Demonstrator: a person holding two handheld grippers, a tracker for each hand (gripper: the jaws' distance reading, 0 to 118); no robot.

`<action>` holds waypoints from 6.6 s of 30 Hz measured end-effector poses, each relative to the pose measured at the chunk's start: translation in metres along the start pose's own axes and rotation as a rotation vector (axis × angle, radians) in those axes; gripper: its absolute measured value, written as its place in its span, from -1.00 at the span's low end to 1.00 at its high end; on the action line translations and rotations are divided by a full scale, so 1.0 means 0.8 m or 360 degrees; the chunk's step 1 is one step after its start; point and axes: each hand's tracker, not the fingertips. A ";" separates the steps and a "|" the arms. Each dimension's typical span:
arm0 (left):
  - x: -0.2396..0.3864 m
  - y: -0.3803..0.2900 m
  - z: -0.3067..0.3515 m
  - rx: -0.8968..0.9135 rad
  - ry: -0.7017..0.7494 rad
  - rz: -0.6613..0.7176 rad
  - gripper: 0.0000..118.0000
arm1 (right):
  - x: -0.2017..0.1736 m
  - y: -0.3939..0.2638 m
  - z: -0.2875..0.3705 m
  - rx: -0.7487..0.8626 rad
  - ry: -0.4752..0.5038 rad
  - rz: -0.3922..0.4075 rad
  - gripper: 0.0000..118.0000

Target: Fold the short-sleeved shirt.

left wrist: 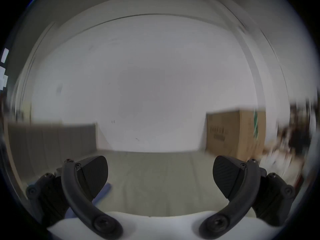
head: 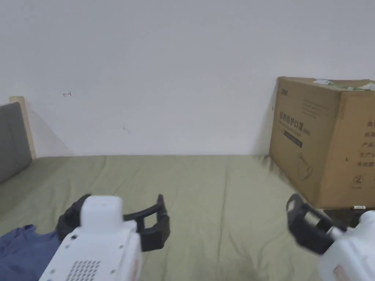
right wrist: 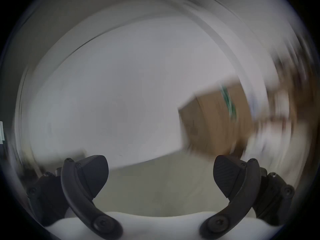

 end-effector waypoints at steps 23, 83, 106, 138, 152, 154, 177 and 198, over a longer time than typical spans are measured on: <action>0.011 -0.026 0.019 -0.0210 0.0037 -0.0283 1.00 | -0.017 0.009 0.017 -0.0247 -0.0001 0.0025 1.00; 0.022 -0.017 0.019 -0.0300 -0.0037 -0.0366 -1.00 | -0.008 0.012 0.013 -0.0389 -0.0079 -0.0052 -0.99; -0.204 -0.001 0.136 -0.0315 0.0858 -0.0376 -1.00 | -0.285 -0.011 -0.027 -0.0529 0.0909 -0.0074 -1.00; -0.416 -0.177 -0.183 -0.1622 0.0369 -0.0299 -0.89 | -0.213 -0.113 -0.069 -0.1161 0.0884 0.0267 -1.00; -0.248 0.123 -0.191 -0.0760 0.0104 -0.0408 -0.89 | -0.150 -0.030 -0.050 -0.0952 0.0813 0.0081 -1.00; -0.189 0.149 -0.202 -0.0649 0.0003 -0.0492 -0.89 | -0.131 -0.020 -0.048 -0.0923 0.0753 0.0062 -1.00; 0.116 -0.238 -0.196 -0.1966 -0.0845 -0.0200 0.90 | 0.062 -0.055 -0.024 -0.1105 0.0210 -0.0092 -1.00; -0.032 -0.019 0.035 -0.0303 0.0115 -0.0257 -0.99 | 0.015 0.007 0.001 -0.0488 0.0191 -0.0226 -1.00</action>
